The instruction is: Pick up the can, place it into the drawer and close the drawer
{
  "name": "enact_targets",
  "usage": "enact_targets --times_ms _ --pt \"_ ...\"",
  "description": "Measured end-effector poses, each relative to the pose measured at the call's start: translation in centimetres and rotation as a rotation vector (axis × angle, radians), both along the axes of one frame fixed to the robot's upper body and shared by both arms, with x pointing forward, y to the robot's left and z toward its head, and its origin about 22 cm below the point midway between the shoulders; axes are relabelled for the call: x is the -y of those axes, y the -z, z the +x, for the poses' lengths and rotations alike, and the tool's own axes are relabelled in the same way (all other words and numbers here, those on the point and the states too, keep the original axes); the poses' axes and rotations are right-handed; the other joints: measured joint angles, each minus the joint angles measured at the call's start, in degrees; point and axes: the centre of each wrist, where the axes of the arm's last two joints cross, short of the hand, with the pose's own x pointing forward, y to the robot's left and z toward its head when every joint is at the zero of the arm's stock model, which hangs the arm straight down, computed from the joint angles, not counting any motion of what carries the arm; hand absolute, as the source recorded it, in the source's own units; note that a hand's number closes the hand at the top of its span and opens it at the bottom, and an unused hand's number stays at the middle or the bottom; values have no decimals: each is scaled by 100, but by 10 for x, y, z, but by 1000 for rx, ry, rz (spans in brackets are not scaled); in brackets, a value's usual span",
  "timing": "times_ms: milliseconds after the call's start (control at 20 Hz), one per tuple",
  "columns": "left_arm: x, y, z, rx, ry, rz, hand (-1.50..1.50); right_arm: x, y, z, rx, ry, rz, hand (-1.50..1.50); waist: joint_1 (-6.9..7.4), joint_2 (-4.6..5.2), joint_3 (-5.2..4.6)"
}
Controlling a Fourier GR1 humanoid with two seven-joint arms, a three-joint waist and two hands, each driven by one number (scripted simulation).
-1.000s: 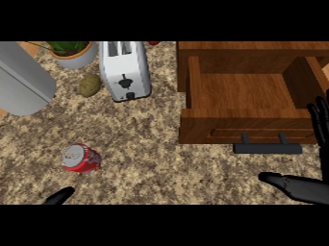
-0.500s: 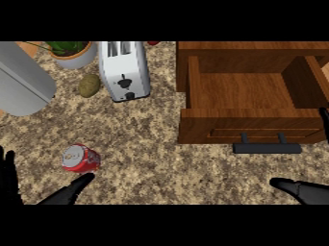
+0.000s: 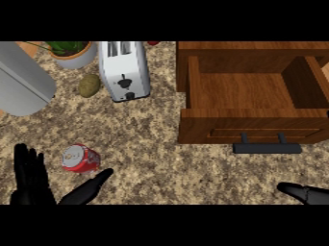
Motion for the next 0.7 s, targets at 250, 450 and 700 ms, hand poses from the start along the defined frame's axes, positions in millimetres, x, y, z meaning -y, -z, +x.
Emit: enact_targets --times_ms 250,450,700 --pt "-2 35 6 -24 -27 -4 -150 4 -1 -7 -2 -2 -14 -150 -4 1 0" --pt "-4 59 7 -38 -59 -2 -150 6 -8 -13 0 -1 -15 -150 -5 0 -2" --pt "-15 77 3 -50 -80 -19 -150 9 -12 -21 -3 -1 -14 -150 -4 -1 -1"
